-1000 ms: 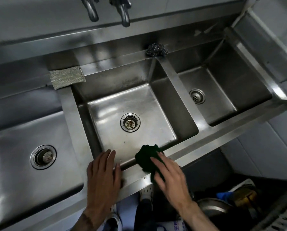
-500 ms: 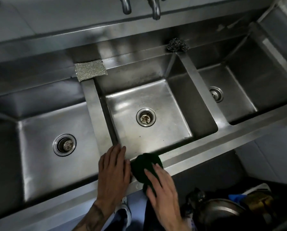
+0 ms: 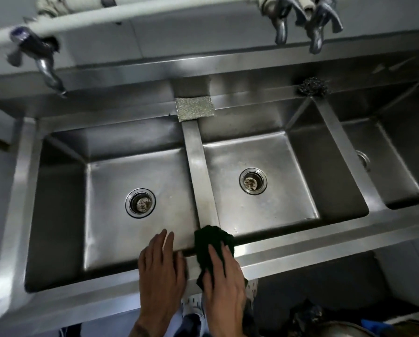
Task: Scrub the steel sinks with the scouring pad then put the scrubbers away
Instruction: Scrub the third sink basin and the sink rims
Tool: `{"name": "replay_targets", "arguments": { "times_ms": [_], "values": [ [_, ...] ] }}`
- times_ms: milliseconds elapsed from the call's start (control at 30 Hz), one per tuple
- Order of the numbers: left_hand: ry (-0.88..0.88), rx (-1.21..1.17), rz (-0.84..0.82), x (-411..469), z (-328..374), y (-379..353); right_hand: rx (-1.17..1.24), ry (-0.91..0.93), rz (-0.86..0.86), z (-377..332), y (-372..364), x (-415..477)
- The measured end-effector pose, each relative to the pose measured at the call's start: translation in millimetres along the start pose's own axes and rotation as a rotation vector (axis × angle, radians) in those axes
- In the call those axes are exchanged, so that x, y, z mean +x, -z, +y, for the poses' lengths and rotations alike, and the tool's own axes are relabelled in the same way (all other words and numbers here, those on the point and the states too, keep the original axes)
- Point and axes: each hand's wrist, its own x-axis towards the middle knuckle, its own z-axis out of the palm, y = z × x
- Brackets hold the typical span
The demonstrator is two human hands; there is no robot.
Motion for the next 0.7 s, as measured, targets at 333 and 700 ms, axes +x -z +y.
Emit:
{"name": "replay_targets", "arguments": {
  "times_ms": [333,700],
  "values": [
    [-0.034,0.048,0.004,2,-9,-3,-0.193,0.118,-0.092,-36,-29,115],
    [-0.028,0.075,0.033,9,-8,-7,-0.14,0.154,-0.094,-76,-53,318]
  ]
}}
